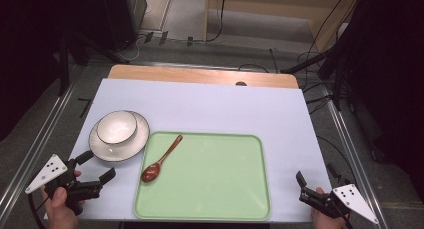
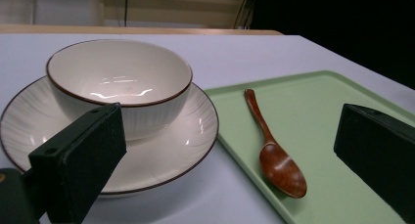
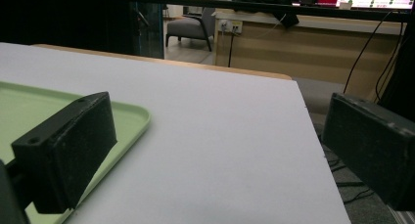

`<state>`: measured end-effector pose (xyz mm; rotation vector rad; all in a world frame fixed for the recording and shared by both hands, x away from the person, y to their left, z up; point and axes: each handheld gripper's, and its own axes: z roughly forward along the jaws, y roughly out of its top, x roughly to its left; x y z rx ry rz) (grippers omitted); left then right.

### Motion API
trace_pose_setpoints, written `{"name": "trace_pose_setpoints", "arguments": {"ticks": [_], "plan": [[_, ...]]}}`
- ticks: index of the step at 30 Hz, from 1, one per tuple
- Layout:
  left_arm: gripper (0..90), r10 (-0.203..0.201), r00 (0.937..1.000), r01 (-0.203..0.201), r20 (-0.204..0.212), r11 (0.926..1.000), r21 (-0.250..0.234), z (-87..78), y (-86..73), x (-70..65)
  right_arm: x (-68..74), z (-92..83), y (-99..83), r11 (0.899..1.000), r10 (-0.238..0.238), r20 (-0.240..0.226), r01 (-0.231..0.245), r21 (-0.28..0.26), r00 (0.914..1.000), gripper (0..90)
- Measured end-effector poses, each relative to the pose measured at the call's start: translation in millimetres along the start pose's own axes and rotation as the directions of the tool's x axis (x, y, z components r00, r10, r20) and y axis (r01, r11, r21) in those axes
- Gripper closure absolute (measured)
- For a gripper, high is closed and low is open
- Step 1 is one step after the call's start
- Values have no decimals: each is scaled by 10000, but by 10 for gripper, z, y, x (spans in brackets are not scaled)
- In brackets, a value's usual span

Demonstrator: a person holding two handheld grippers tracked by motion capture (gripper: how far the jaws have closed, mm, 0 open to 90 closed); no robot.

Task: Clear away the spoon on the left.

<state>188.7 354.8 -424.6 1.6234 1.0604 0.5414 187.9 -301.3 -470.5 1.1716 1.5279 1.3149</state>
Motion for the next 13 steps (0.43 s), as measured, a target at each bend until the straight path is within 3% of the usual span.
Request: {"name": "trace_pose_setpoints", "arguments": {"ticks": [3, 8, 13], "plan": [[0, 64, 9999, -65, -140, 10000, -17, -25, -9, 22, -9, 3, 4, 10000, -26, -8, 26, -39, 10000, 1], [0, -302, 9990, 295, -319, 9994, -194, -30, -13, 64, -15, 3, 0, 10000, 15, -18, -15, -37, 10000, 1], [0, -109, 9998, 107, -141, 9999, -113, -8, 38, -5, -14, 14, 8, 9999, -56, -42, 56, -96, 10000, 1]]}}
